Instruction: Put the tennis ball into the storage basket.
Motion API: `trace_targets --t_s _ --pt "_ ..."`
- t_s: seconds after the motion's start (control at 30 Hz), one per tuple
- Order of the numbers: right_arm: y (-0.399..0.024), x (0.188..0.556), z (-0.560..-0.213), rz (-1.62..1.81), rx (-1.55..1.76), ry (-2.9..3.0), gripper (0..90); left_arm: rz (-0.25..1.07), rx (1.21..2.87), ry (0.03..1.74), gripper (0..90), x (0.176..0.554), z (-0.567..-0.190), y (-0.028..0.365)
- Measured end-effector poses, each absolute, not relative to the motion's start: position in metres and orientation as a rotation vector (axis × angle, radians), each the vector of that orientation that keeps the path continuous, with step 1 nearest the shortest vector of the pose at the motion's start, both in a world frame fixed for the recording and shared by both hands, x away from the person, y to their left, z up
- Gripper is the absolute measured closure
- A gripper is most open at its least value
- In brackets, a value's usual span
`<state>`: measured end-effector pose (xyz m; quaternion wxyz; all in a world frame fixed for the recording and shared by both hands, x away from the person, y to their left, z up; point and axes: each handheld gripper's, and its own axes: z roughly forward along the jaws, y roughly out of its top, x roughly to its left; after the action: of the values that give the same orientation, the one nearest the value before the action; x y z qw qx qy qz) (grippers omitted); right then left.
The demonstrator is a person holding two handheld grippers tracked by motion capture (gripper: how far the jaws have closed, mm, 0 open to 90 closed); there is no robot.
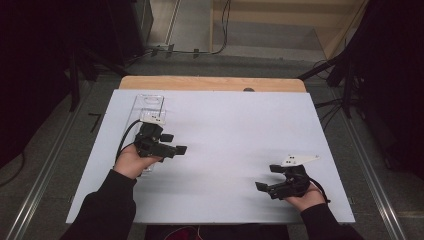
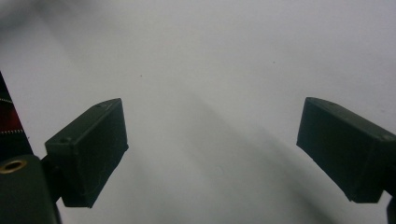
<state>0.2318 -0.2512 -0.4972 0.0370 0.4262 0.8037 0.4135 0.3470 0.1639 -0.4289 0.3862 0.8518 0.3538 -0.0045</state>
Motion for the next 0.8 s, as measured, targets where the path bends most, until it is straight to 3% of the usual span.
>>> trace_targets --t_s 0.8 --pt "-0.251 0.232 -0.497 1.265 1.315 2.462 6.8 0.005 2.177 0.841 21.9 0.323 -0.443 0.168"
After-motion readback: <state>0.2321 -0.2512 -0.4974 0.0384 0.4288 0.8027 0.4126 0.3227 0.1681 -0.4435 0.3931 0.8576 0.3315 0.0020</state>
